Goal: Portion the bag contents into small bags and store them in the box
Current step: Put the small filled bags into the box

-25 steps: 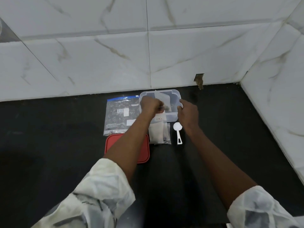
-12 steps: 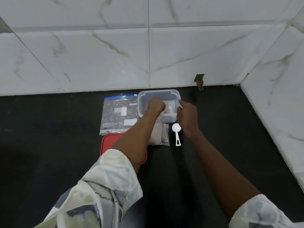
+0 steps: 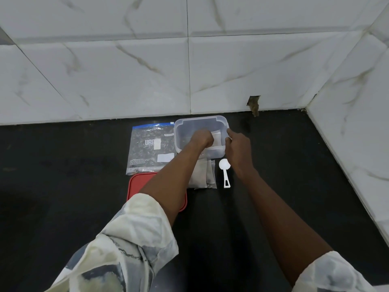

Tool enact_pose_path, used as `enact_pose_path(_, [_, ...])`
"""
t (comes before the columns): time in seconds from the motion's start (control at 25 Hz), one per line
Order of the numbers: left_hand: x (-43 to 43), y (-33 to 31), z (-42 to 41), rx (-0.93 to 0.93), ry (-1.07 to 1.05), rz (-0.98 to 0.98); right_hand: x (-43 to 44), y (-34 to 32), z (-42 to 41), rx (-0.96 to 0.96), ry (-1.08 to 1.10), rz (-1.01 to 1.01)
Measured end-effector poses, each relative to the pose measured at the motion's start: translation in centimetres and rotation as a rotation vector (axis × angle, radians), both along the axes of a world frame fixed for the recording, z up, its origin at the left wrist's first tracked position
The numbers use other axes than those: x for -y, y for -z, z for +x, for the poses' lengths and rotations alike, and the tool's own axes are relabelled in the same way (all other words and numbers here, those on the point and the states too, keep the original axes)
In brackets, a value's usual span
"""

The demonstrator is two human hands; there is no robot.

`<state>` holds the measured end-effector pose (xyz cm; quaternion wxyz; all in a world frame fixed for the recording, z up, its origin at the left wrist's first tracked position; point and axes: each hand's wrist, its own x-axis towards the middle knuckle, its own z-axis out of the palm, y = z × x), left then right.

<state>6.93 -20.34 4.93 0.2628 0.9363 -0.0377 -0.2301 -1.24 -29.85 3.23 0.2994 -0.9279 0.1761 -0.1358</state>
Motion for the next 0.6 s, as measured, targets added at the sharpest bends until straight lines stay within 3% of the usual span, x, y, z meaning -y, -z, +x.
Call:
enact_pose_path(0.16, [-2.7, -1.1, -0.8, 0.31, -0.266, -0.307, 0.1, -0.3, -0.1, -0.017, -0.011, -0.019])
enact_pose_path(0.24, [-5.1, -0.6, -3.1, 0.316, -0.393, -0.361, 0.1, -0.3, -0.1, -0.026, -0.021, -0.032])
enact_pose_path(0.44, [-7.6, 3.8, -11.8, 0.083, -0.389, -0.127, 0.1, -0.1, -0.1, -0.015, -0.012, -0.027])
enact_pose_path(0.6, [-6.4, 5.1, -13.7, 0.148, -0.354, -0.063, 0.0, -0.2, -0.2, -0.006, -0.012, -0.028])
